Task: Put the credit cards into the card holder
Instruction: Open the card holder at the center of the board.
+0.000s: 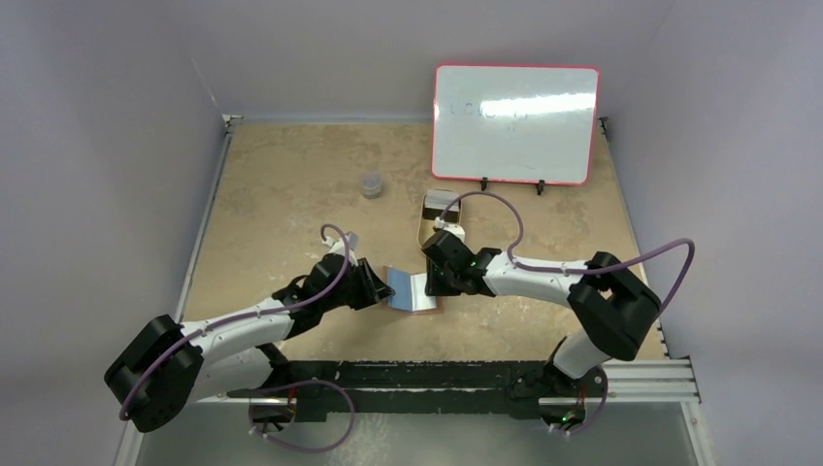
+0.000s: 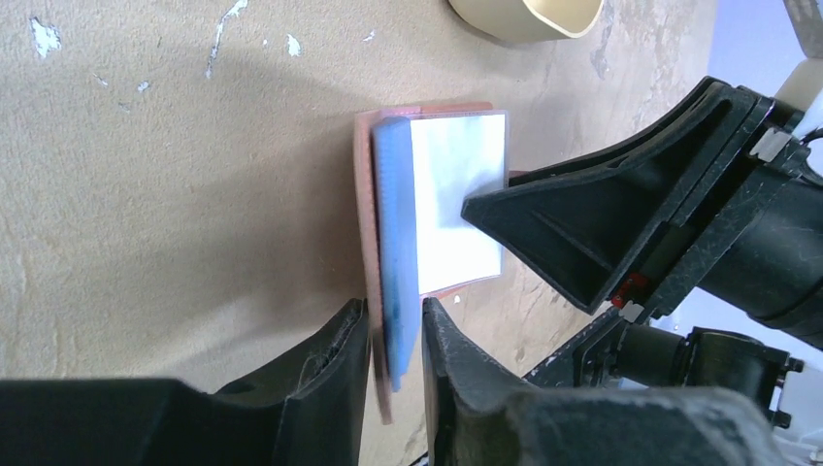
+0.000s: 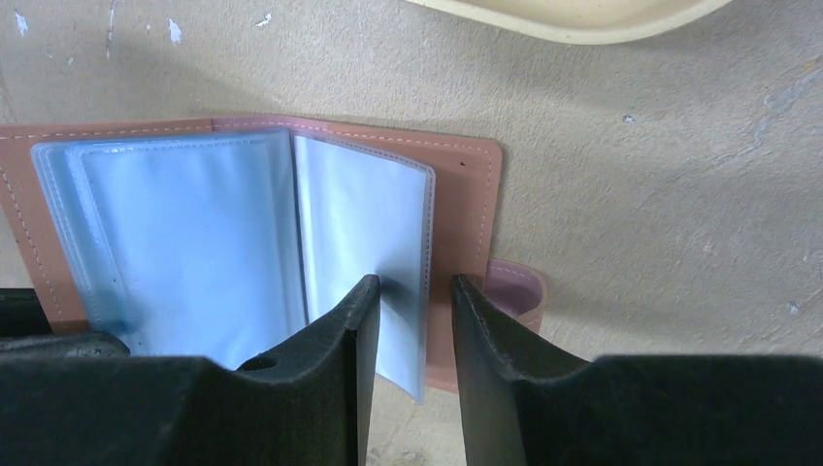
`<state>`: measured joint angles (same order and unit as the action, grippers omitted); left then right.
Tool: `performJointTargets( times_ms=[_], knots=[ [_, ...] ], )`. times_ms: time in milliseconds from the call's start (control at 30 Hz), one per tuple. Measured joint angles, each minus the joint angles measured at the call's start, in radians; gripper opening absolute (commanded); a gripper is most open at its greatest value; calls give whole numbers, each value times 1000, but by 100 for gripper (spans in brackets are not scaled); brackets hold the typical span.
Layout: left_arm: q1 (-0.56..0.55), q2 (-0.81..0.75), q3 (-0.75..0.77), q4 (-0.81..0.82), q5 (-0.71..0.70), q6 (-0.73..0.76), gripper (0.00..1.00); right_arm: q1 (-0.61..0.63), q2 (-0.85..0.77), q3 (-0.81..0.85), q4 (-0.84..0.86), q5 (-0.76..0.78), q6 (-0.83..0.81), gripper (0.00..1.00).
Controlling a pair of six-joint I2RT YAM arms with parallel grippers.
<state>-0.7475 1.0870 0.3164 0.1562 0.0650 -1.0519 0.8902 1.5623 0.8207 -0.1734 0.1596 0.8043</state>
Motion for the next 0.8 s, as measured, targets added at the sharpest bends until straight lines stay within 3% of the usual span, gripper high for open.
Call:
performJointTargets(
  times_ms=[167, 400, 600, 800],
  knots=[
    [0, 5, 0, 8, 0, -2, 37, 0, -1, -3, 8, 10, -1, 34],
    [0, 40, 2, 13, -3, 1, 37, 0, -9, -14, 18, 14, 0, 33],
    [0, 70, 9, 9, -11, 21, 5, 0, -25, -30, 24, 16, -1, 33],
    [0, 59, 34, -9, -11, 41, 0, 0, -34, -34, 24, 24, -26, 34]
  ],
)
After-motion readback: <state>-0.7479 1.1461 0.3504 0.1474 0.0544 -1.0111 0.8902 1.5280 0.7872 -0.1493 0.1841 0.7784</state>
